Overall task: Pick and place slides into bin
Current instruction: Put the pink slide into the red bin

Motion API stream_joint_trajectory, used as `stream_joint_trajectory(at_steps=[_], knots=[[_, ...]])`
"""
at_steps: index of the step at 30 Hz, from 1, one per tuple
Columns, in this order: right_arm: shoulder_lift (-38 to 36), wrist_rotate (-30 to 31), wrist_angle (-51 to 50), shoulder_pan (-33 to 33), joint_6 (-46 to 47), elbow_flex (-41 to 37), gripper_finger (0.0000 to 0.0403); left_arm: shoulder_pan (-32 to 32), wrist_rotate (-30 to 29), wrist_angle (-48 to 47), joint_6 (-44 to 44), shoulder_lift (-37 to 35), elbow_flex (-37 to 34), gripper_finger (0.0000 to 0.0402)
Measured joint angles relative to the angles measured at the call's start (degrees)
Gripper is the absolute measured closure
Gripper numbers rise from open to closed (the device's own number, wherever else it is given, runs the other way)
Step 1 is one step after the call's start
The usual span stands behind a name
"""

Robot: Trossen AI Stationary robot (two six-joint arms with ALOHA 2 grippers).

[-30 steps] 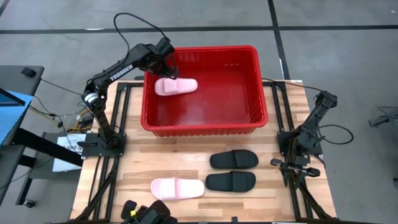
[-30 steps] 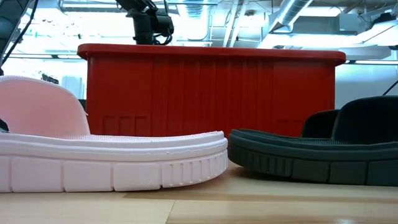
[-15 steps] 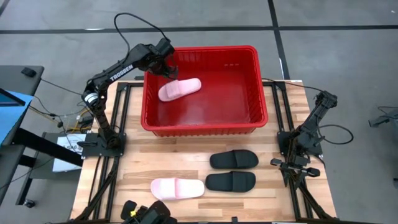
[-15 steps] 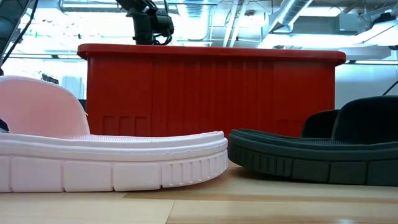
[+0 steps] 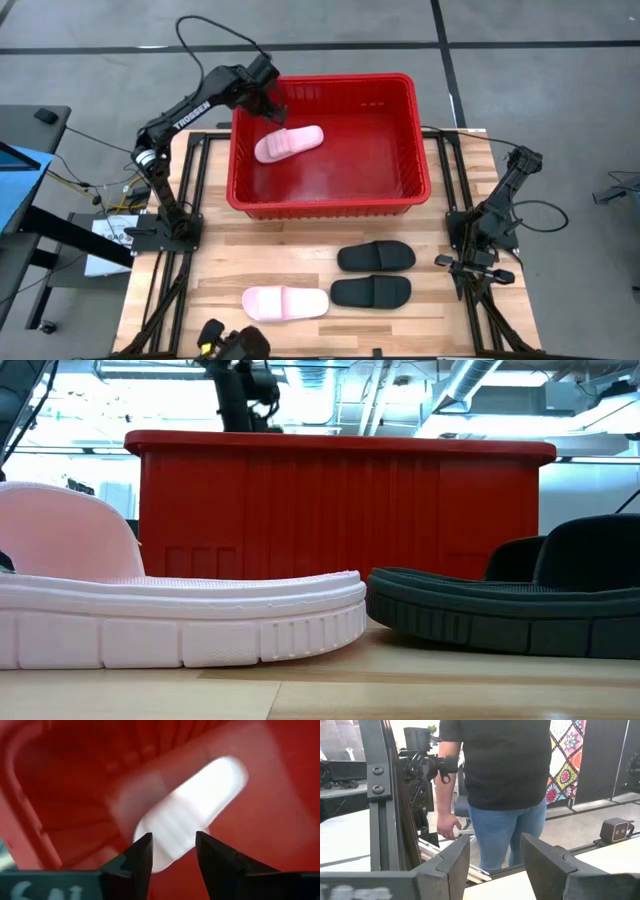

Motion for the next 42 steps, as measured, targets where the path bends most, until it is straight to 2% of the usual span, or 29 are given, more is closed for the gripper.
stream_joint_trajectory(at_steps=[6,10,18,24,27,33,36,39,42], knots=[[-0.02,0.00,0.00,0.01,-0.01,0.01,0.0236,-6.49,-3.37,2.32,7.82,-4.91,5.80,0.0262],[0.00,0.00,0.01,0.01,0.00,-0.01,0.0236,-13.34,-5.73,4.53,6.91,-10.19,5.82,0.0262],[0.00,0.00,-0.02,-0.01,0.01,0.01,0.0236,-30.04,-15.71,1.53,-5.55,-16.93,5.84,0.0262],[-0.01,0.01,-0.01,0.00,-0.01,0.01,0.0236,-43.82,-26.48,-6.88,-19.04,-15.82,5.82,0.0262],[0.00,0.00,-0.02,0.01,0.00,0.01,0.0236,-49.83,-29.94,-9.39,-26.27,-14.00,5.82,0.0262],[-0.02,0.00,-0.01,0.01,0.01,0.00,0.0236,-57.84,-30.73,-10.20,-35.79,-9.78,5.82,0.0262],[-0.01,0.01,-0.01,0.00,0.00,-0.01,0.0236,-60.06,-28.40,-11.03,-38.28,-8.05,5.82,0.0262],[0.00,0.00,0.01,-0.01,0.01,0.01,0.0236,-62.40,-26.80,-14.39,-40.58,-6.84,5.79,0.0262],[-0.02,0.01,0.00,0.00,-0.01,0.00,0.0236,-66.20,-29.66,-21.18,-47.59,-6.92,5.77,0.0262]])
